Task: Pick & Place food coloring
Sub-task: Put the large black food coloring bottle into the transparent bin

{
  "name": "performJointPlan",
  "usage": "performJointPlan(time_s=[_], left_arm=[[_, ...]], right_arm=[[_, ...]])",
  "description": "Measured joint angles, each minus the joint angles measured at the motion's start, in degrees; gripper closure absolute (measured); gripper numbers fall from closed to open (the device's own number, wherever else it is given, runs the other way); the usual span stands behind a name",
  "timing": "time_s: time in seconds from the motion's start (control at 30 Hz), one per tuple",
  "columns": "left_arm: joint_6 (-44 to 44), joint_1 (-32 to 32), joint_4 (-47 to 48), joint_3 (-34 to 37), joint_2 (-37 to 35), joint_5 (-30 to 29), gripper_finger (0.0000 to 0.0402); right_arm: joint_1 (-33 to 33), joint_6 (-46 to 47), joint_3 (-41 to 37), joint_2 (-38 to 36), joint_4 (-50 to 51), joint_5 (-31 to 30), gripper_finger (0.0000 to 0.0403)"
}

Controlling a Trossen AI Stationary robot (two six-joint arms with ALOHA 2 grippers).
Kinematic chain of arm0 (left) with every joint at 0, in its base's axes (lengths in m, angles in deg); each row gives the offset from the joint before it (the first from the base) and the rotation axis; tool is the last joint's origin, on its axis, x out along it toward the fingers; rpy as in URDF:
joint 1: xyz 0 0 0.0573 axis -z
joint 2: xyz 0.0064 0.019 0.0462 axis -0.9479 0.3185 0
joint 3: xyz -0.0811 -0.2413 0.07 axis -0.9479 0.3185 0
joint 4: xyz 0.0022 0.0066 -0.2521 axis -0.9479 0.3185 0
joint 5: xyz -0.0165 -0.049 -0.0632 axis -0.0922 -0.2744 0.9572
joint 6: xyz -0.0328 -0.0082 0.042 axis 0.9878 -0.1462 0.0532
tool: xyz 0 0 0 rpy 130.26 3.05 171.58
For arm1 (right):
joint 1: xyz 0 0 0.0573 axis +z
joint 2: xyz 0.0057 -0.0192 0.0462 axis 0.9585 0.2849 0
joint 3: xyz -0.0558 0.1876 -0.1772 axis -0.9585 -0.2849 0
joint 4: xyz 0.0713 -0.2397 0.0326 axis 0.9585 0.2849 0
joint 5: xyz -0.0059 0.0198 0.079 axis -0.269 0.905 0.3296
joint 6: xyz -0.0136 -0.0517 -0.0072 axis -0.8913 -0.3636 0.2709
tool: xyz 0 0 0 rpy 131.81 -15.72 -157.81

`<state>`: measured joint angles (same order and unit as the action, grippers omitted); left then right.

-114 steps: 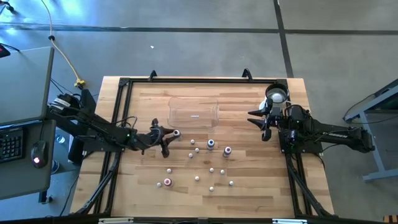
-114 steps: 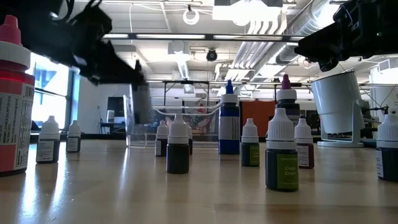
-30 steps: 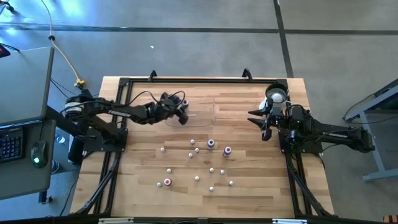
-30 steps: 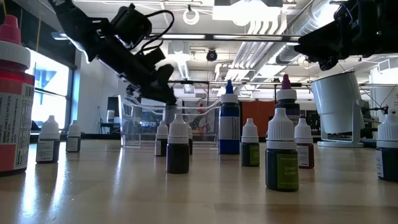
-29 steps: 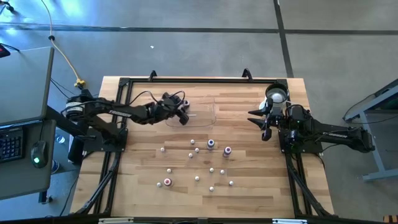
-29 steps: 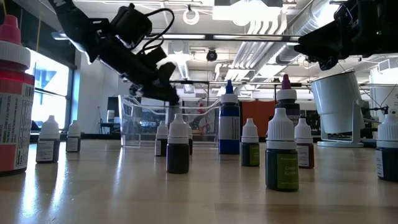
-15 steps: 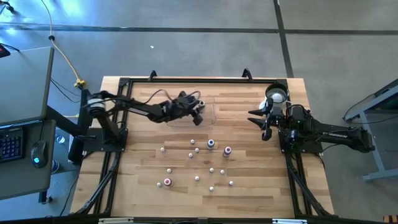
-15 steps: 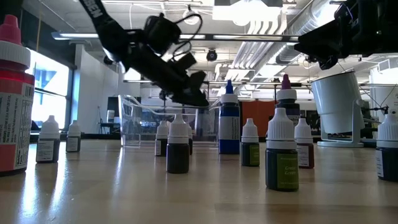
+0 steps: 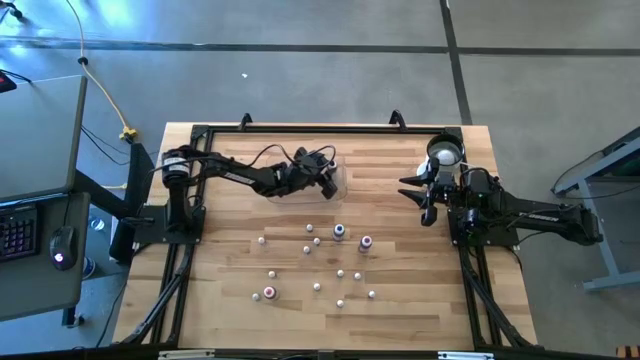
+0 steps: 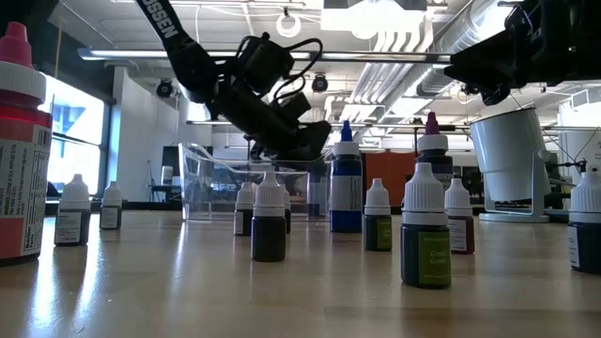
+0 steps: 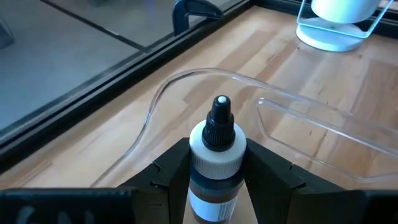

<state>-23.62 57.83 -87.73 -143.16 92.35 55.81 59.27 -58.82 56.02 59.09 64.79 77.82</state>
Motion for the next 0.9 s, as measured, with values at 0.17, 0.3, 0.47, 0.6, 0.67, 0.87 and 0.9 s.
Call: performJointPlan(time_s=[0.17, 0.3, 0.47, 0.6, 0.67, 0.87, 0.9], left_arm=[[-0.71, -1.09, 0.01, 0.00, 0.00, 2.47, 0.0268], [-0.73, -1.52, -0.02, 0.00, 0.00, 3.21, 0.0268], [-0.75, -1.93, 0.05, 0.00, 0.00, 4.58, 0.0268], [-1.53, -1.93, 0.12, 0.00, 0.00, 5.21, 0.0256], [-2.00, -1.91, 0.14, 0.00, 0.00, 5.22, 0.0241], [-3.45, -1.78, 0.13, 0.02, -0.01, 4.76, 0.0190], [-4.51, -1.76, 0.28, 0.03, -0.30, 4.76, 0.0184]], right_arm=[[-0.01, 0.00, 0.00, 0.00, 0.00, -0.01, 0.0261], [-0.02, 0.00, 0.00, 0.00, -0.02, -0.02, 0.0261], [-0.01, 0.00, 0.00, 0.00, -0.02, 0.04, 0.0261], [0.00, 0.00, 0.00, 0.00, -0.02, 0.17, 0.0261], [0.00, 0.00, 0.00, 0.00, -0.02, 0.24, 0.0261], [0.00, 0.00, 0.00, 0.00, -0.02, 0.24, 0.0261], [0.00, 0.00, 0.00, 0.00, -0.02, 0.24, 0.0261]])
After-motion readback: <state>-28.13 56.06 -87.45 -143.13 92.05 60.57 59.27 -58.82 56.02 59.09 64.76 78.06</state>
